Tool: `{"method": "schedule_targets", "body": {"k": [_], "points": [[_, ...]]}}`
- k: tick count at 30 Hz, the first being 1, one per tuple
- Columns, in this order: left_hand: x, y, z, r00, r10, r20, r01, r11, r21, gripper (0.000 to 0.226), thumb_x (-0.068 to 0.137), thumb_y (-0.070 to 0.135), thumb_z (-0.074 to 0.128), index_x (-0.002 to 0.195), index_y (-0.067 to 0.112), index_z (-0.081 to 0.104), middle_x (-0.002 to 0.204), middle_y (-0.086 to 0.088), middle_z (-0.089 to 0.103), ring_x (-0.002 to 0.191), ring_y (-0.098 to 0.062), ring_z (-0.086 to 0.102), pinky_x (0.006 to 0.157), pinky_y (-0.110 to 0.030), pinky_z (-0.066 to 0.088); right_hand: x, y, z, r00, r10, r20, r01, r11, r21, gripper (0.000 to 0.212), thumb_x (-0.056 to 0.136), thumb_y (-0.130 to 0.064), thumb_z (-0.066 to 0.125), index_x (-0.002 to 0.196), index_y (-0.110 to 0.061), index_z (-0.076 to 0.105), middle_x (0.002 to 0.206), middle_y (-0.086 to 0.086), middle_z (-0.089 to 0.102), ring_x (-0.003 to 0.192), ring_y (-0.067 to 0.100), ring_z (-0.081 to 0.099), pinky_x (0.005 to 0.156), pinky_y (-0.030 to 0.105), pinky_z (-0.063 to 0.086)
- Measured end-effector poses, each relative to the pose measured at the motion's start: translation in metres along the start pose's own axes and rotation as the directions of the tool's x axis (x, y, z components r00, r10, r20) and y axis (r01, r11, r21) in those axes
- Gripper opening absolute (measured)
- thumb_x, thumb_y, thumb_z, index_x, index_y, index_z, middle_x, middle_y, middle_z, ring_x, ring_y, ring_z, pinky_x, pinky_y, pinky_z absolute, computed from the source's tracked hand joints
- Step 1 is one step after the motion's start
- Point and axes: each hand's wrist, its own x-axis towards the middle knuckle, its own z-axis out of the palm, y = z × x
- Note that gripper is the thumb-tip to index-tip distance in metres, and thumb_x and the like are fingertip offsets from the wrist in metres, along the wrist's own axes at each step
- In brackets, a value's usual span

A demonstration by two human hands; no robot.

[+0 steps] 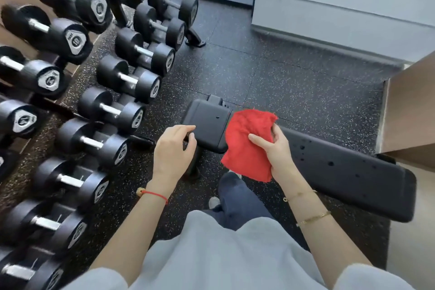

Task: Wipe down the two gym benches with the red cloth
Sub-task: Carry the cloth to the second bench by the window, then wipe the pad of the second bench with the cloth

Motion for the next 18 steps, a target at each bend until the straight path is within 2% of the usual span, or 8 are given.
{"method": "schedule_targets", "body": {"k": [6, 10, 18], "points": [[0.052, -0.021, 0.049, 1.0, -0.003, 0.023, 0.004, 1.0, -0.021, 0.024, 0.094, 0.014, 0.061, 0.116, 0.013, 0.07, 0.112, -0.002, 0.071, 0.107, -0.021, 0.062, 0.098, -0.037, 0.05, 0.066, 0.014, 0.004, 0.998, 0.048, -0.038, -0.049, 0.998, -0.042, 0.057, 0.073, -0.01, 0.082, 0.124, -0.021, 0.059, 0.108, -0.006, 0.073, 0.101, 0.013, 0.069, 0.089, 0.036, 0.054], [0.08, -0.041, 0.093, 0.998, 0.009, 0.058, -0.007, 1.0, -0.025, 0.024, 0.093, 0.014, 0.061, 0.115, 0.014, 0.07, 0.108, -0.002, 0.071, 0.103, -0.02, 0.062, 0.094, -0.037, 0.05, 0.112, 0.034, 0.006, 0.996, 0.066, -0.061, -0.07, 0.996, -0.054, 0.056, 0.075, -0.008, 0.08, 0.125, -0.019, 0.058, 0.112, -0.002, 0.072, 0.103, 0.015, 0.069, 0.094, 0.039, 0.054], [0.116, -0.114, 0.207, 0.995, 0.043, 0.093, -0.044, 0.999, 0.006, 0.023, 0.094, 0.014, 0.06, 0.114, 0.012, 0.07, 0.11, -0.004, 0.071, 0.105, -0.024, 0.063, 0.094, -0.041, 0.052, 0.21, 0.127, 0.011, 0.994, 0.078, -0.08, -0.082, 0.996, -0.047, 0.054, 0.076, -0.003, 0.078, 0.124, -0.014, 0.057, 0.112, 0.003, 0.071, 0.103, 0.018, 0.068, 0.092, 0.038, 0.054]]}}
